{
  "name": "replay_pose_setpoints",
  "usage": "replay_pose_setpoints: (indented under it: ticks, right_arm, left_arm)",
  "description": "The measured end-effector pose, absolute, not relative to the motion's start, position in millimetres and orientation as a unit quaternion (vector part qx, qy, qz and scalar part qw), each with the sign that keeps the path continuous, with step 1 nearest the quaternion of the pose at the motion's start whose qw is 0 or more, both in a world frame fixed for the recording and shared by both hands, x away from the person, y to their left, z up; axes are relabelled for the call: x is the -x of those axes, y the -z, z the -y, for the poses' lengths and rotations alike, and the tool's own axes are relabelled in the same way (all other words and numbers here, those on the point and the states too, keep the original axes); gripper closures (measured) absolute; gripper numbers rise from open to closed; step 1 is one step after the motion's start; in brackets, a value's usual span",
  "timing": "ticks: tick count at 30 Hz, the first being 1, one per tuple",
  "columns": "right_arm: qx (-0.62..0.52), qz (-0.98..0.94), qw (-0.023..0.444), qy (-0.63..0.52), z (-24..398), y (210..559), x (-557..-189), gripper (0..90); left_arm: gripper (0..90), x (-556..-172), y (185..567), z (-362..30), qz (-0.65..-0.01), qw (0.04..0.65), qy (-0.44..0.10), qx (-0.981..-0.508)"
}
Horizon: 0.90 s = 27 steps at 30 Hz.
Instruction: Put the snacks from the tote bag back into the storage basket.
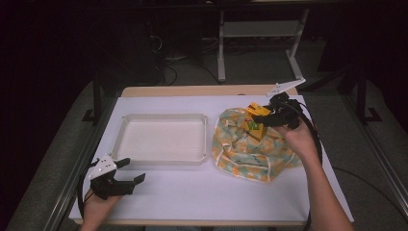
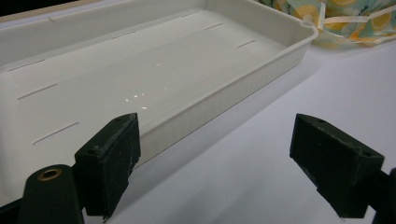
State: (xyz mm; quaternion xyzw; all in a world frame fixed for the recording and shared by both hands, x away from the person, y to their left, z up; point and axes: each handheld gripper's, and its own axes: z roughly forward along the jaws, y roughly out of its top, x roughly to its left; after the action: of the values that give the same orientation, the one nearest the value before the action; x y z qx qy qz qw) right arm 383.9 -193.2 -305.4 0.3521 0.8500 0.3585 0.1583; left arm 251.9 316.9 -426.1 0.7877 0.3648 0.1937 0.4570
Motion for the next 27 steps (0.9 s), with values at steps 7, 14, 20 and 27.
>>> replay_pose_setpoints:
  ticks: [7, 14, 20, 27]
  right_arm:
    - [-0.336, -0.856, 0.154, -0.360, 186.9, 300.1, -382.5, 49.1]
    - [-0.318, -0.860, 0.139, -0.373, 176.3, 294.1, -381.0, 49.1]
    - [-0.306, -0.864, 0.132, -0.377, 168.2, 291.7, -380.3, 49.1]
    - [-0.297, -0.870, 0.127, -0.371, 160.8, 291.3, -382.2, 49.1]
  left_arm:
    - [15.8, -251.4, 425.8, -317.0, -0.365, 0.458, -0.193, -0.787]
    - [15.8, -251.3, 425.5, -317.3, -0.365, 0.458, -0.195, -0.787]
    - [15.8, -251.2, 425.6, -316.8, -0.363, 0.458, -0.194, -0.788]
    - [15.7, -251.6, 425.4, -316.7, -0.366, 0.460, -0.194, -0.786]
